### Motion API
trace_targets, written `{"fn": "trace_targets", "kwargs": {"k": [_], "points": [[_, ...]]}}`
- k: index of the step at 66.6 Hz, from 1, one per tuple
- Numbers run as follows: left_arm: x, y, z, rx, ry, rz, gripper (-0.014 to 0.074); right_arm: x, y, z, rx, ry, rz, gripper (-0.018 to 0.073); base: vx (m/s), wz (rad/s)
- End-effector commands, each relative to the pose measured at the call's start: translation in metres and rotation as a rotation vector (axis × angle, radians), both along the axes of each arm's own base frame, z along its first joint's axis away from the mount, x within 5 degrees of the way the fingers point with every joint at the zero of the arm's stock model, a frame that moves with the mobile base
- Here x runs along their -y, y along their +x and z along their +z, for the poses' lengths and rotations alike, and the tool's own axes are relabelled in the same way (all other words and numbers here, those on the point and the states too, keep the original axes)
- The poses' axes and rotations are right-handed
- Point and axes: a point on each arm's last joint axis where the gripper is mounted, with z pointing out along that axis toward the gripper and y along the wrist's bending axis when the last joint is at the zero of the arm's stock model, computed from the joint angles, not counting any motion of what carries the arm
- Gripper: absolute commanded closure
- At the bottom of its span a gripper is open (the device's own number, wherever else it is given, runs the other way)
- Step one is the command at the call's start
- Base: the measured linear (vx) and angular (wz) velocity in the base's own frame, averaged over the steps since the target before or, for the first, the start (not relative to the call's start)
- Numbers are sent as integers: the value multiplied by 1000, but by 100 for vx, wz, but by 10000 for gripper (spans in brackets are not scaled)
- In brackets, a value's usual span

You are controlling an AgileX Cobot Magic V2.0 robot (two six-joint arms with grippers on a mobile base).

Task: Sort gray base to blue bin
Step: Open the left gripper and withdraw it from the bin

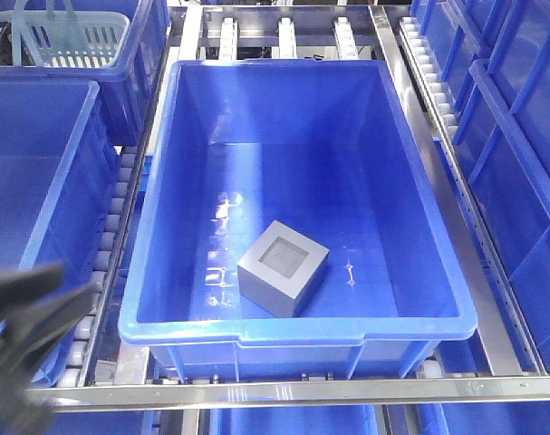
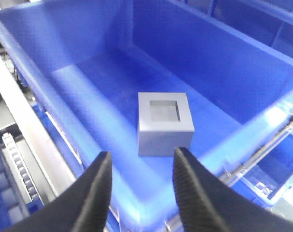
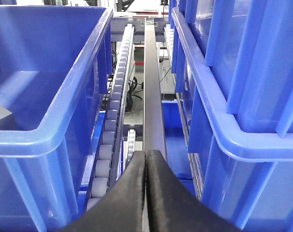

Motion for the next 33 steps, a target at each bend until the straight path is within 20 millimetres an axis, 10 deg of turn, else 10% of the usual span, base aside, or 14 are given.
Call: {"fn": "trace_targets", "kwargs": {"k": [1, 14, 33], "points": [[-9, -13, 6, 92, -72, 7, 371, -1, 2, 1, 52, -13, 7, 568, 0, 0], [-23, -34, -7, 156, -114, 8, 604, -1, 2, 1, 52, -13, 7, 568, 0, 0], [-25, -37, -8, 164, -116, 7, 603, -1, 2, 1, 52, -13, 7, 568, 0, 0]]}}
